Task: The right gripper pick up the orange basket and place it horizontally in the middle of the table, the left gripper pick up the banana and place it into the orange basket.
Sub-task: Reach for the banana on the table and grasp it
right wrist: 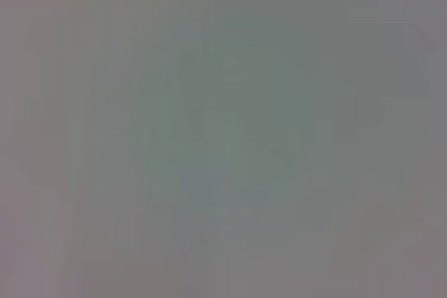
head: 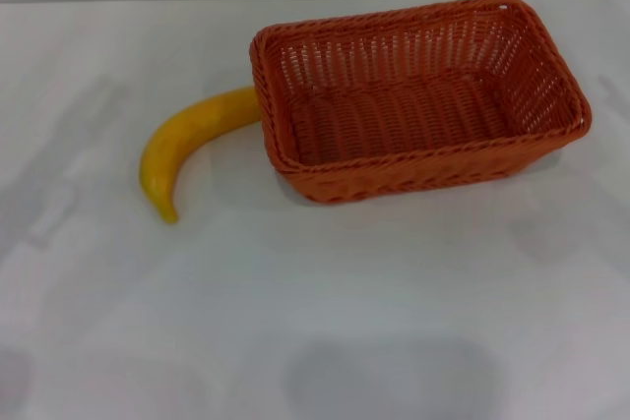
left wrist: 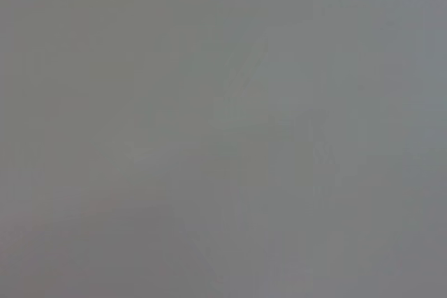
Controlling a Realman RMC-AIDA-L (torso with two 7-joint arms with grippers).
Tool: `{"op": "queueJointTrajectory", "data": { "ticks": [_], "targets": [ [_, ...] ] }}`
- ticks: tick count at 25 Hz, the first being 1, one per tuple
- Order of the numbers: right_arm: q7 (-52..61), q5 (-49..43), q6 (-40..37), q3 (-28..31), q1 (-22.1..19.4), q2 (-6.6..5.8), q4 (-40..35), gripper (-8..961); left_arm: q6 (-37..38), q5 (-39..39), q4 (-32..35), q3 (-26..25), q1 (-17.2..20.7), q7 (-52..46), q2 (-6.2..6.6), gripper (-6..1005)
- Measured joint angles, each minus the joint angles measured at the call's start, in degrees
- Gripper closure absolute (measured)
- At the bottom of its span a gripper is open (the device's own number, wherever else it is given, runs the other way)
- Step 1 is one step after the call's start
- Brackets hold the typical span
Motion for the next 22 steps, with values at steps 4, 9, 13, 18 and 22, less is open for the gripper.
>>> {"op": "queueJointTrajectory", "data": {
  "ticks": [4,9,13,18,22],
  "targets": [
    [-0.6,-1.1,2.0,-0.1,0.5,0.0,0.0,112,5.7,9.9,-2.2,-0.1,-3.6,-0.8,2.26,149],
    [-0.9,-1.4,3.6,-0.2,0.6,0.08,0.1,112,11.8,23.7,-9.2,0.0,-10.3,-1.3,3.44,149],
    [-1.3,-1.5,4.7,-0.1,0.6,0.07,0.1,112,14.1,34.9,-14.7,0.1,-15.7,-1.1,4.16,148],
    [-2.7,-1.6,5.5,-0.3,0.7,0.18,0.4,112,14.0,51.2,-24.3,0.1,-23.5,1.2,4.01,148],
    [-3.7,-1.7,6.5,-1.3,1.6,0.35,0.8,112,12.3,63.2,-35.3,0.1,-29.3,2.8,2.27,148]
  ]
}}
